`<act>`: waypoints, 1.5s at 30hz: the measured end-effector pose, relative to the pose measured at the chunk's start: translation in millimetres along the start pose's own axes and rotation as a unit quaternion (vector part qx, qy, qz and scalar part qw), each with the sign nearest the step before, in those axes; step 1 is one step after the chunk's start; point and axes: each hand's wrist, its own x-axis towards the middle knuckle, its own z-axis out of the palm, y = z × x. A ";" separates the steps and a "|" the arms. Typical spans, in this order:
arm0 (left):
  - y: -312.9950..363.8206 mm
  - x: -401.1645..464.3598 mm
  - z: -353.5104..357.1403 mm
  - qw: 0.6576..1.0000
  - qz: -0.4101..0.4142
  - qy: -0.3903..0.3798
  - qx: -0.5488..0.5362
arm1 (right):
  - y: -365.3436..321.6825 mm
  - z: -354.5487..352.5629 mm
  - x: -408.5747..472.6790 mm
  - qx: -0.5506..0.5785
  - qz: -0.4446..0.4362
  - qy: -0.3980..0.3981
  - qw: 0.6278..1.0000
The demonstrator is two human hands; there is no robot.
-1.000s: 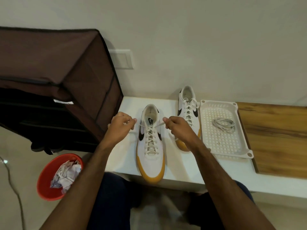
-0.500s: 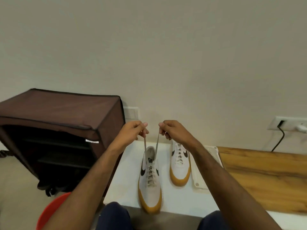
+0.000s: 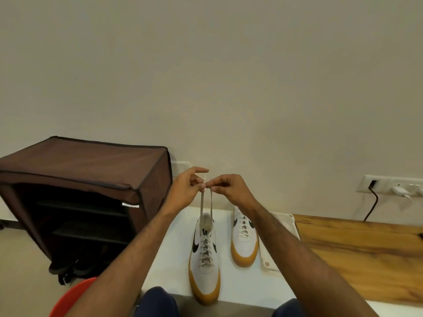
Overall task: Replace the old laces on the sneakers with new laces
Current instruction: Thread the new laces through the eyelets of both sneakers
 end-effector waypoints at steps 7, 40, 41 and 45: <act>-2.0 7.4 9.0 0.999 -0.012 0.027 -0.020 | 9.4 5.2 4.5 -0.008 -0.012 0.082 0.997; -180.7 -10.5 65.2 0.992 -0.122 0.028 -0.015 | 196.8 40.7 12.2 0.168 0.141 0.231 0.948; -186.2 -5.4 69.1 0.990 -0.128 0.051 -0.029 | 206.4 46.5 12.0 0.126 0.141 0.198 0.962; -215.5 14.8 87.6 0.991 -0.124 0.041 0.021 | 232.3 67.6 15.5 -0.068 0.104 0.078 0.989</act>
